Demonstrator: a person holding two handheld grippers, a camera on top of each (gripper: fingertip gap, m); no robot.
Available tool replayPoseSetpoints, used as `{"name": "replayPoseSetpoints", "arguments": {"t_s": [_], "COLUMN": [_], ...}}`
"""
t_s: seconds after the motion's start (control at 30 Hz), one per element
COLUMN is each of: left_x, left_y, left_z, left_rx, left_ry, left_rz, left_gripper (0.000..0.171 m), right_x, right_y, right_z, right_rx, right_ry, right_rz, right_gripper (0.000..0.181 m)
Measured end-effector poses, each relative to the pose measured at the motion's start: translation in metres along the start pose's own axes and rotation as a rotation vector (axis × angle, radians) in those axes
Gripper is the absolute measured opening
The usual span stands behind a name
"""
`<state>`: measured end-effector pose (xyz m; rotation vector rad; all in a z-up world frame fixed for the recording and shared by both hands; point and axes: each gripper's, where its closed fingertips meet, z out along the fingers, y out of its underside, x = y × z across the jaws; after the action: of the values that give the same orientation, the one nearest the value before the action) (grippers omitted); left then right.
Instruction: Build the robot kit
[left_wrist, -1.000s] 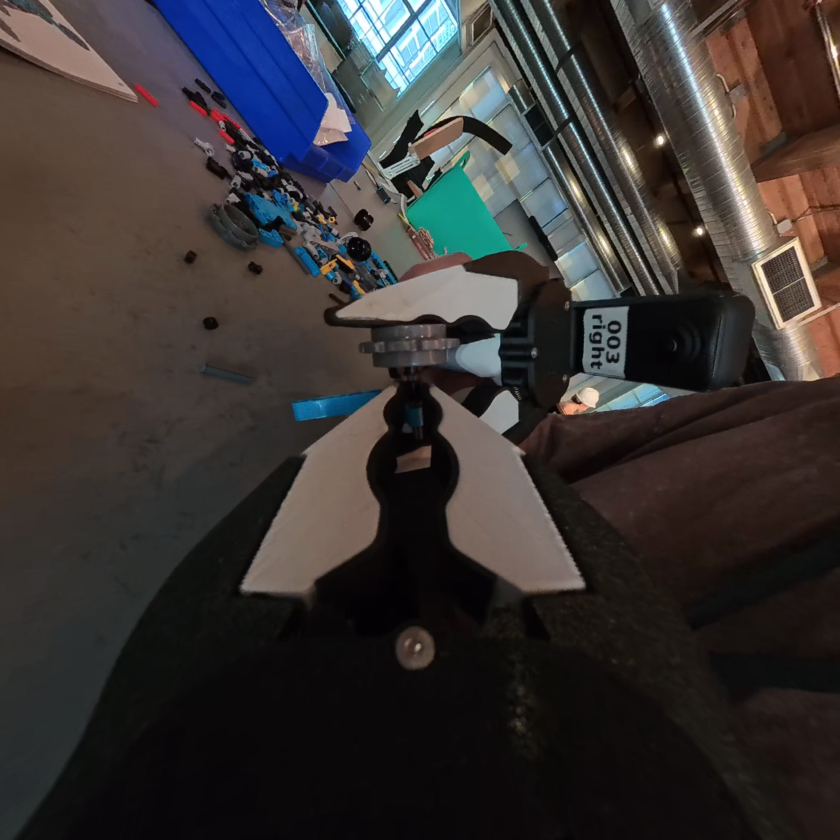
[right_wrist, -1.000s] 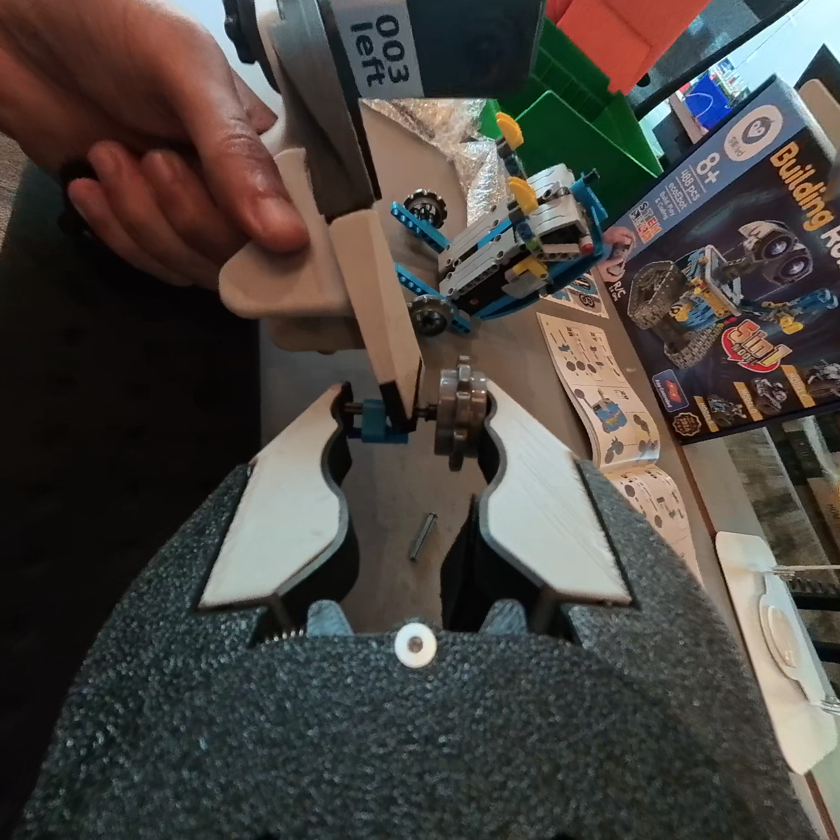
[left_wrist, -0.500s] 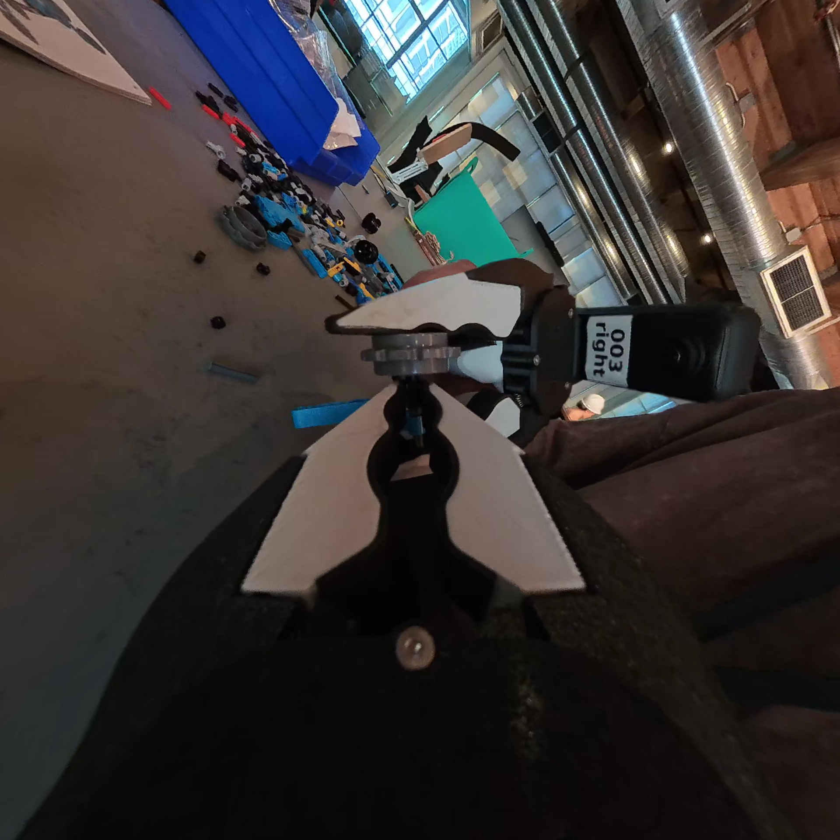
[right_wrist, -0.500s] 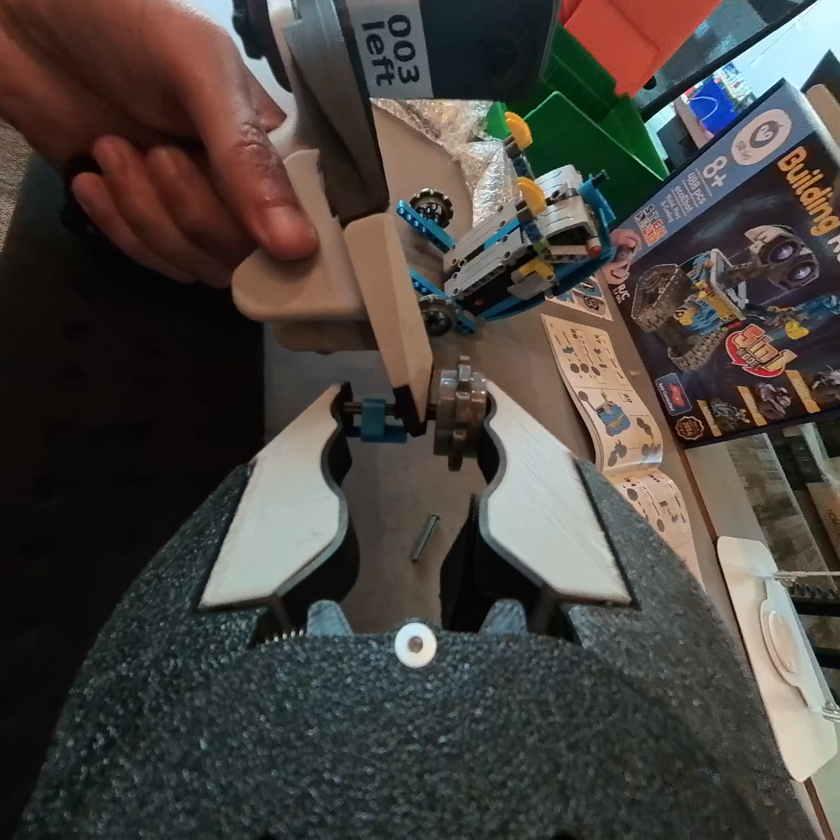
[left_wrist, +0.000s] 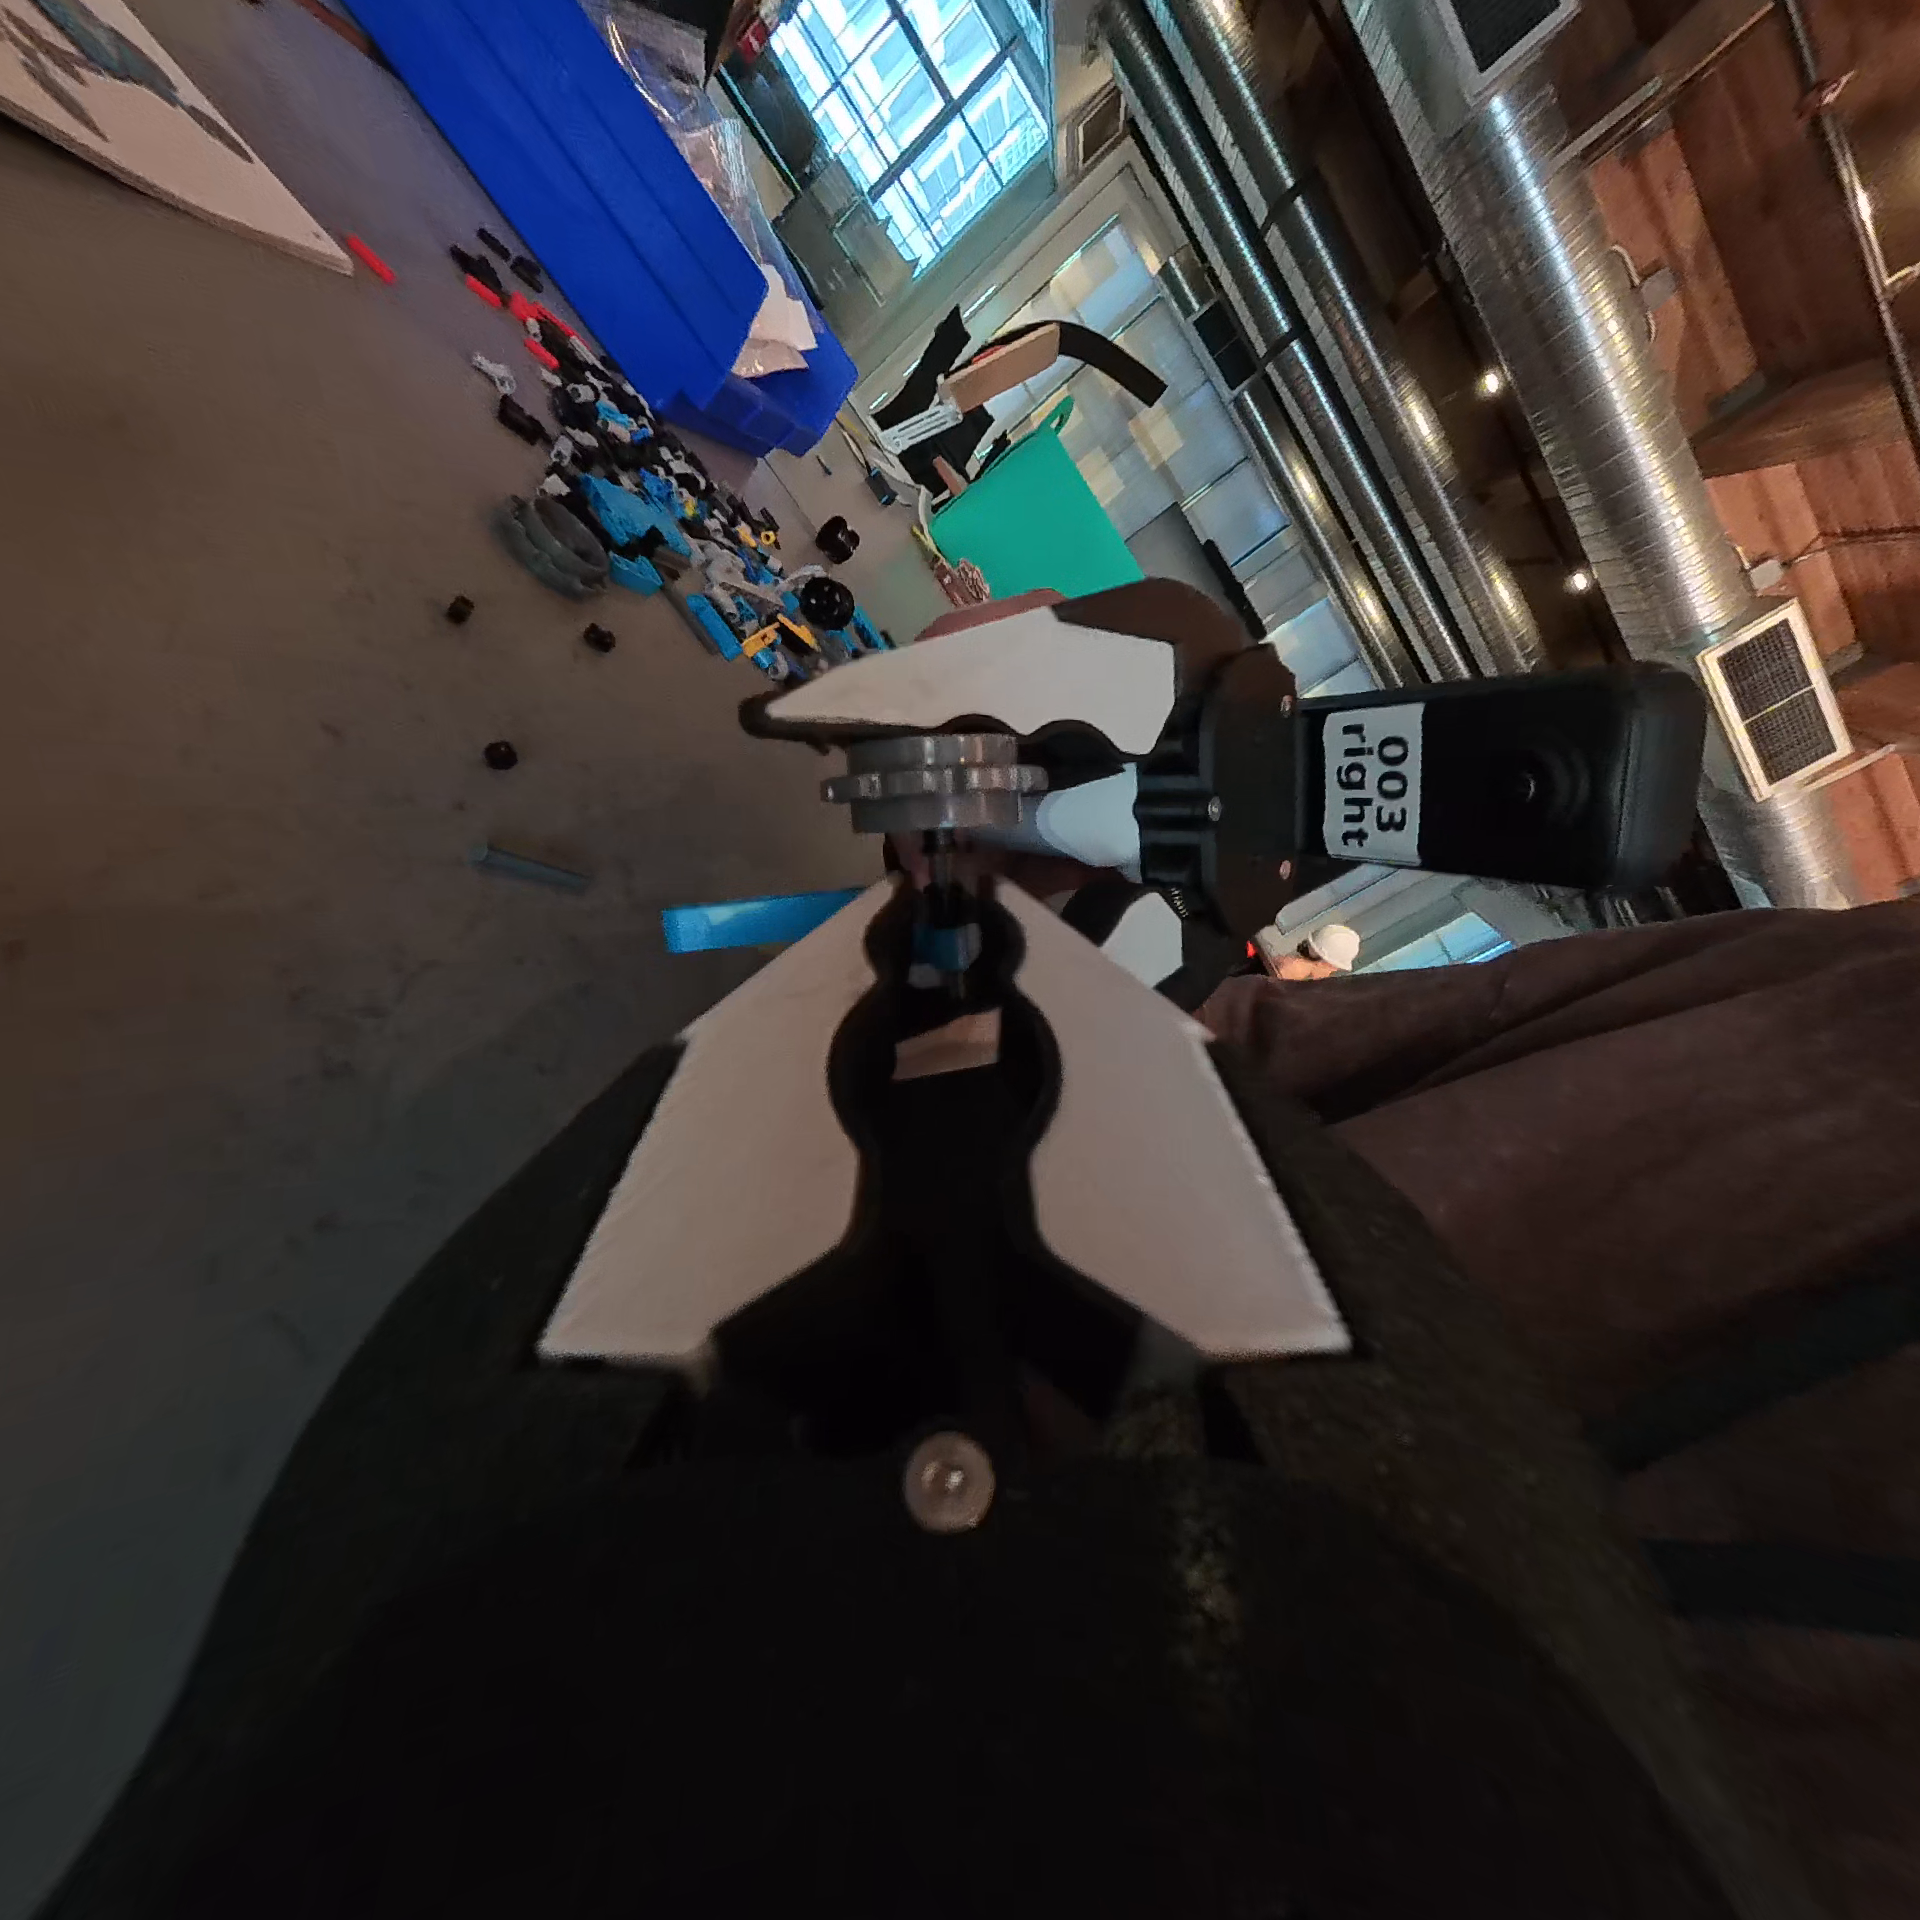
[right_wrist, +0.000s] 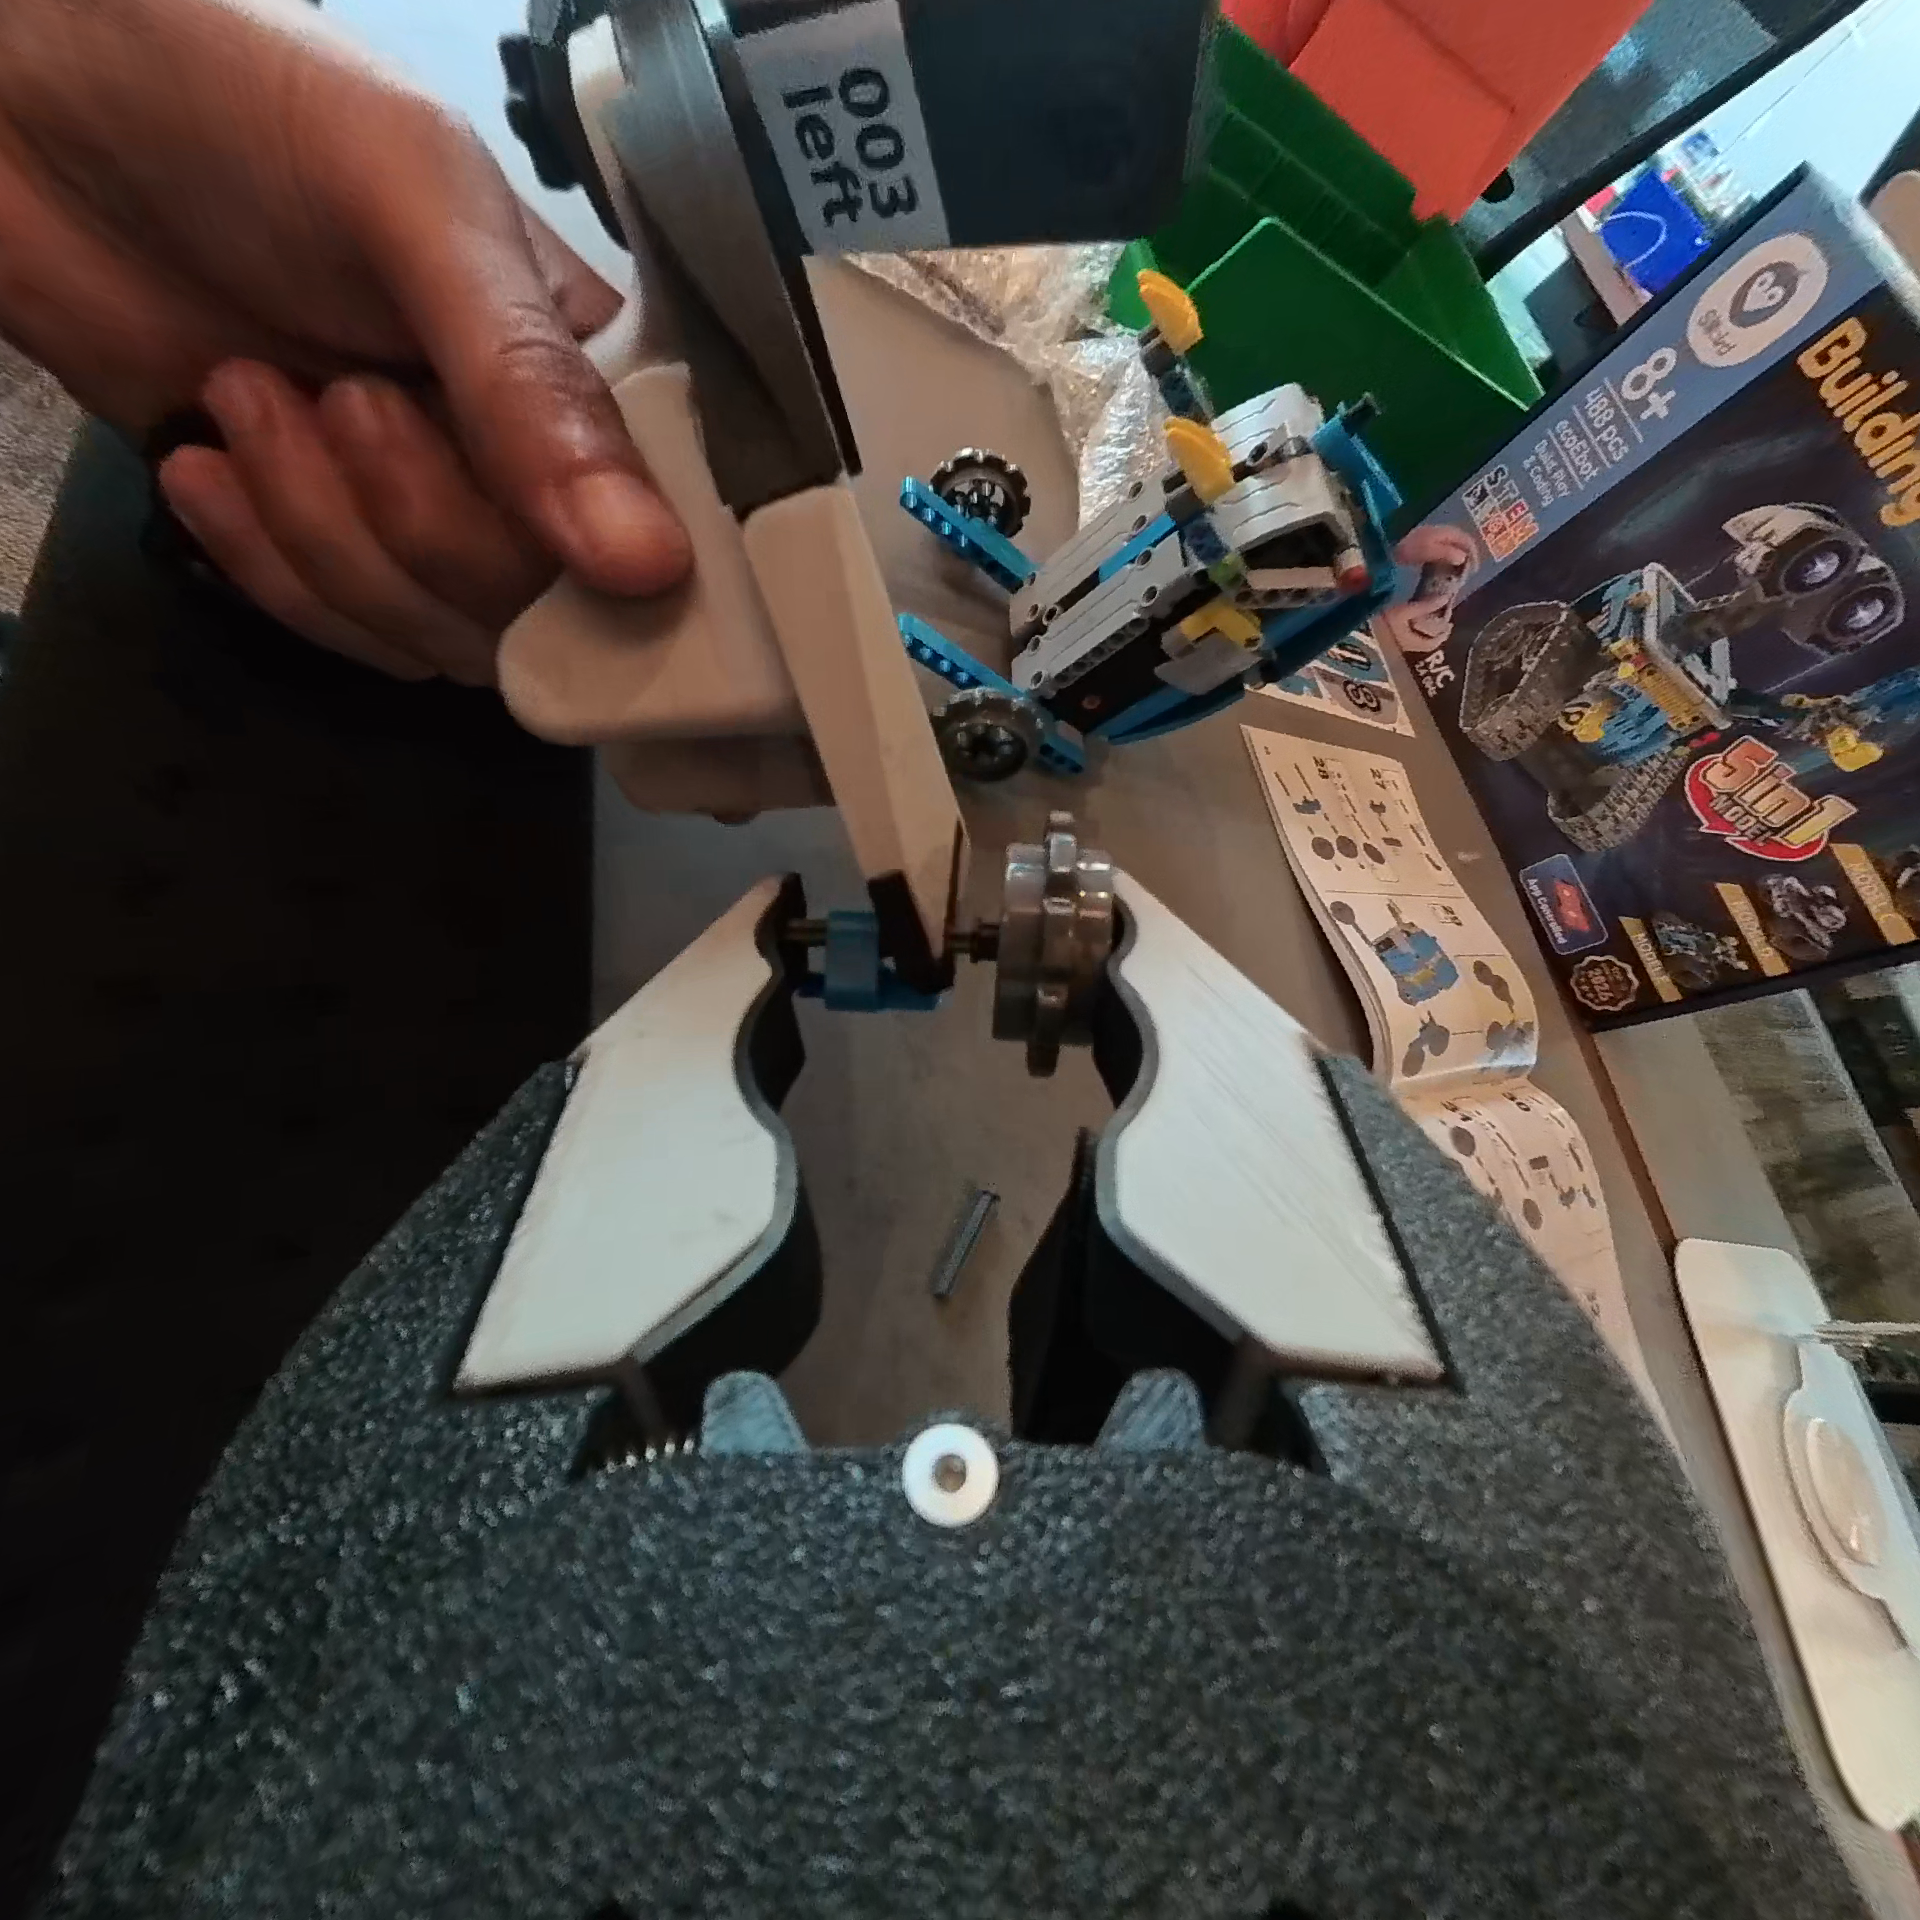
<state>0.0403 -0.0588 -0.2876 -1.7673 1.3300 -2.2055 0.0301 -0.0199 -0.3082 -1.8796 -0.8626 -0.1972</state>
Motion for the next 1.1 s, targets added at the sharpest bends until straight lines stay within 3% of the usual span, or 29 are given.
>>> {"name": "replayPoseSetpoints", "arguments": {"t_s": [0.23,0.43,0.7,1.1], "left_x": [-0.002,-0.012,-0.013,-0.013], "left_y": [-0.006,-0.02,-0.017,-0.016], "left_z": [-0.001,-0.006,-0.005,-0.006], "left_rx": [0.046,0.164,0.163,0.164], "left_ry": [-0.017,-0.089,-0.157,-0.158], "left_rz": [-0.004,-0.031,0.024,0.028], "left_gripper": [0.014,0.009,0.005,0.006], "right_x": [0.003,0.007,0.009,0.013], "right_y": [-0.001,0.003,0.003,0.004], "right_z": [-0.003,0.009,0.014,0.013], "right_rx": [0.019,-0.001,-0.054,-0.051], "right_ry": [0.001,0.04,0.152,0.135], "right_rz": [0.047,0.175,0.084,0.107], "right_gripper": [0.056,0.056,0.056,0.055]}}
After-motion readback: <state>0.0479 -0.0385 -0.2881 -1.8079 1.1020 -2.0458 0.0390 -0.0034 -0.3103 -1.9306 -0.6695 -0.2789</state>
